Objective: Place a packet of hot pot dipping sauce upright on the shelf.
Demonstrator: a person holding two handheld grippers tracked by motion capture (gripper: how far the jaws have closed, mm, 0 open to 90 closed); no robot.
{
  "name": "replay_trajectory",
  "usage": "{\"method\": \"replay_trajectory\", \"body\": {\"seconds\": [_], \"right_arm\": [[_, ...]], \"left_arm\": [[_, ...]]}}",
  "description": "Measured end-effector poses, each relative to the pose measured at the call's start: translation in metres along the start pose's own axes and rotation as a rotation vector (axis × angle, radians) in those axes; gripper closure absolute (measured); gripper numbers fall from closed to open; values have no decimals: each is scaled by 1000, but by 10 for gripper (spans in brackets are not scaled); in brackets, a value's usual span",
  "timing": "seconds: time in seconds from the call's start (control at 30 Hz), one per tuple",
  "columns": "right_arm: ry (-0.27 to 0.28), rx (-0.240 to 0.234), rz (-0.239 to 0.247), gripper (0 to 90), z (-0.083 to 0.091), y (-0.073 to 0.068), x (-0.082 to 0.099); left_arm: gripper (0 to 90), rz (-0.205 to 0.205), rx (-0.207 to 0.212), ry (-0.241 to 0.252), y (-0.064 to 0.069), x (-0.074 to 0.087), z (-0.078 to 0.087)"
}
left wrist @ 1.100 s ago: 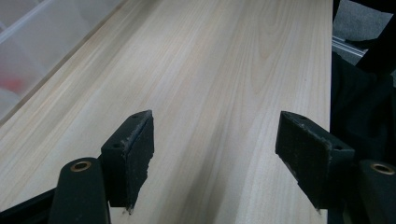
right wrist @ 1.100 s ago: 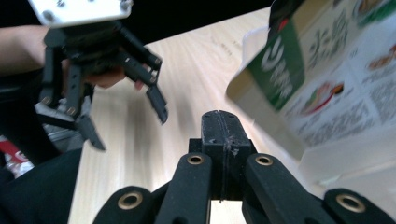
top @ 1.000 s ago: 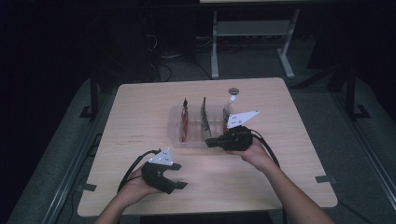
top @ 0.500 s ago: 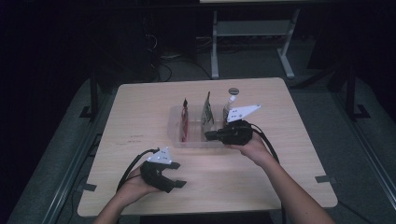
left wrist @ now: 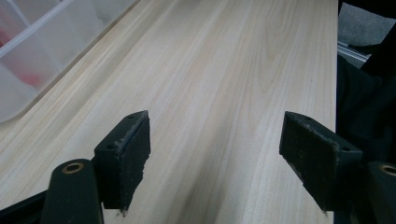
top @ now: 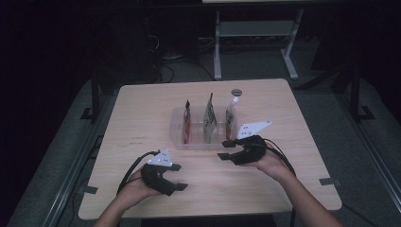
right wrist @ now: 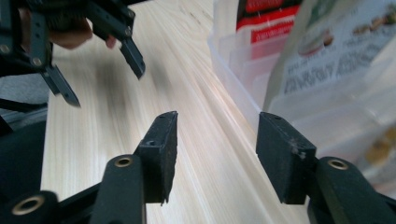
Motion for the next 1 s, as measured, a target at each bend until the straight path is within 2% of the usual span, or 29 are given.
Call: {"method": "replay_trajectory", "body": {"seconds": [0.17, 0.37, 0.43, 0.57, 0.67, 0.77, 1.0], "right_arm": [[-6, 26, -5, 409, 7, 0, 12], [-41, 45, -7, 356, 14, 0, 34], [-63, 52, -14, 329, 15, 0, 44], [-106, 96, -5, 287, 17, 1, 64], [-129, 103, -9, 285, 17, 0, 76], [-138, 103, -12, 276, 16, -1, 78], [-128, 104, 3, 259, 13, 2, 77]], "left_arm": [[220, 3, -6, -3, 0, 1, 0], [166, 17, -40, -11, 1, 6, 5], [163, 18, -46, -18, 2, 9, 7], [162, 26, -60, -32, 4, 18, 9], [162, 32, -58, -66, 4, 27, 7], [162, 21, -63, -85, 3, 30, 6], [162, 23, -54, -79, 1, 31, 4]]}}
Point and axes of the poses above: each handheld gripper's, and its own axes: z roughly backward along the jaws, x roughly out of its underside, y roughly to its right, the point moved 9 cm from there along -z, roughly forward along the jaws, and after that the axes turned 8 degrees about -z, right-handed, at the moved point
